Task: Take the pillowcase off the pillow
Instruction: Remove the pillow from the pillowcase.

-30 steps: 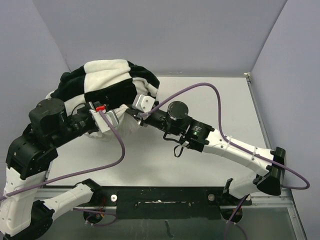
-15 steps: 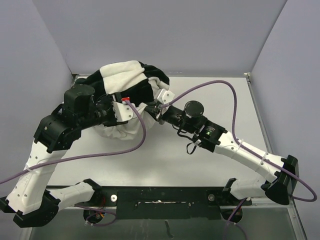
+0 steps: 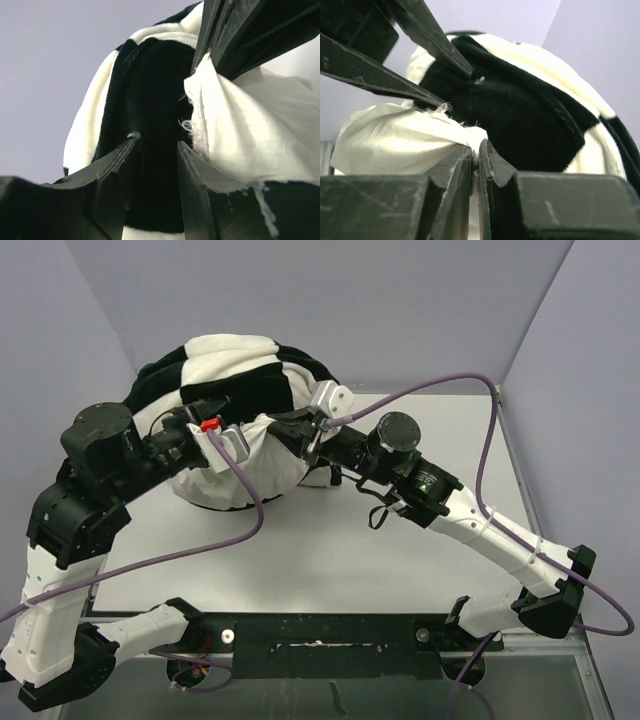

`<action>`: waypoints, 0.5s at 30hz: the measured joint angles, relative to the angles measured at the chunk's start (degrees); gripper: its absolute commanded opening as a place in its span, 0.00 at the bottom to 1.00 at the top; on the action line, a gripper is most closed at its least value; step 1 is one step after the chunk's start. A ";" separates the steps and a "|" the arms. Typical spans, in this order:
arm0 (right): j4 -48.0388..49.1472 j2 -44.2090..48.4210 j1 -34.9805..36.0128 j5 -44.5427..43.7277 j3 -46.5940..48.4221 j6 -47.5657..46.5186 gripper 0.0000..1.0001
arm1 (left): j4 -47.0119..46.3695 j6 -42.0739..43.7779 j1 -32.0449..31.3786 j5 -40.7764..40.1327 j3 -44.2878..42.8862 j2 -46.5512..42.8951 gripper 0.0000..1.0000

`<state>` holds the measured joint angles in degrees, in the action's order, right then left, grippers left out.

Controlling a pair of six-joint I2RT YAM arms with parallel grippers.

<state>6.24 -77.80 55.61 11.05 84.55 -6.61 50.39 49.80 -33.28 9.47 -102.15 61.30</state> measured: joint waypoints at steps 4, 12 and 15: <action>-0.20 -0.02 0.68 1.11 3.61 1.22 0.00 | 1.05 -0.02 0.00 0.22 -1.84 -0.24 0.36; -3.74 -3.32 -1.40 2.89 9.79 2.27 0.00 | 0.81 0.28 0.02 -1.42 -3.21 1.68 0.41; -2.14 -2.97 -5.68 4.74 7.17 4.39 0.00 | 0.15 0.57 0.11 -1.55 -2.23 3.45 0.41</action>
<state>4.10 -80.77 49.93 15.79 91.72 -2.22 50.54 50.37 -33.17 7.92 -104.38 64.75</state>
